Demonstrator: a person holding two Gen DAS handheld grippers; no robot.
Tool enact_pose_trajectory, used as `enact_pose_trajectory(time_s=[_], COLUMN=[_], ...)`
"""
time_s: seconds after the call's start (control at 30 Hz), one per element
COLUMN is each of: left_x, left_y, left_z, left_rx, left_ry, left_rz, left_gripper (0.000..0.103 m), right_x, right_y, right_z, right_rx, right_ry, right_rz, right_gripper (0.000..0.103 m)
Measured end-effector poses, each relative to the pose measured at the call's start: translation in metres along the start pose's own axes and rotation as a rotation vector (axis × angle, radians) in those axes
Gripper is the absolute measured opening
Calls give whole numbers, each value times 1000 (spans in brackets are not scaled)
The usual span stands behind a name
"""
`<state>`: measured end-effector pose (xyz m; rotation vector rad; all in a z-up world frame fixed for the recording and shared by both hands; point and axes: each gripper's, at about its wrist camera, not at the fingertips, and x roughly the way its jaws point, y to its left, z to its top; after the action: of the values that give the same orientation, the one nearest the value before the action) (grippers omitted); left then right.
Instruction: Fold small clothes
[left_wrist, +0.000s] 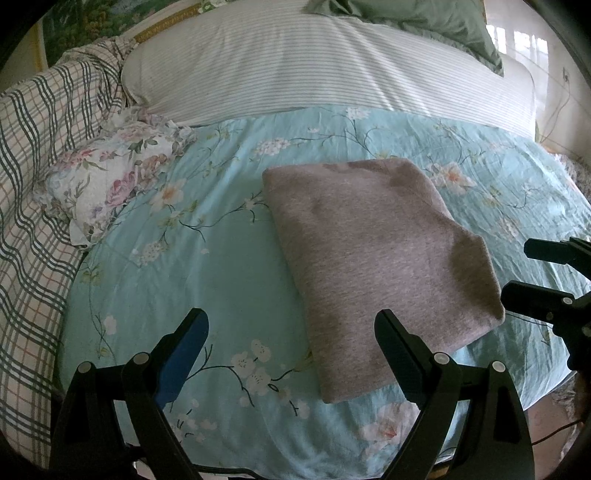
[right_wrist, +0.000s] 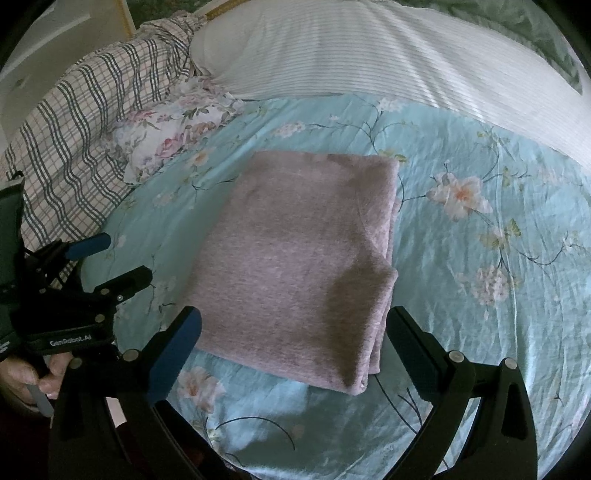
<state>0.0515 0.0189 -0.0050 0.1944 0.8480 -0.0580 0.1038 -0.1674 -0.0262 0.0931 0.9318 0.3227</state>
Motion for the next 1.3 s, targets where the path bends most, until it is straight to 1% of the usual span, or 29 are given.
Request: enact_pose_trajectory(time_s=[1.3], left_x=[10], left_y=[-2], left_z=[3], left_rx=[10], left_ry=[14], left_rz=[-12], left_gripper=[92], right_x=[6], right_y=[-3], right_z=[1], right_rx=[9], right_ry=[7], right_rz=[6], right_gripper=[100])
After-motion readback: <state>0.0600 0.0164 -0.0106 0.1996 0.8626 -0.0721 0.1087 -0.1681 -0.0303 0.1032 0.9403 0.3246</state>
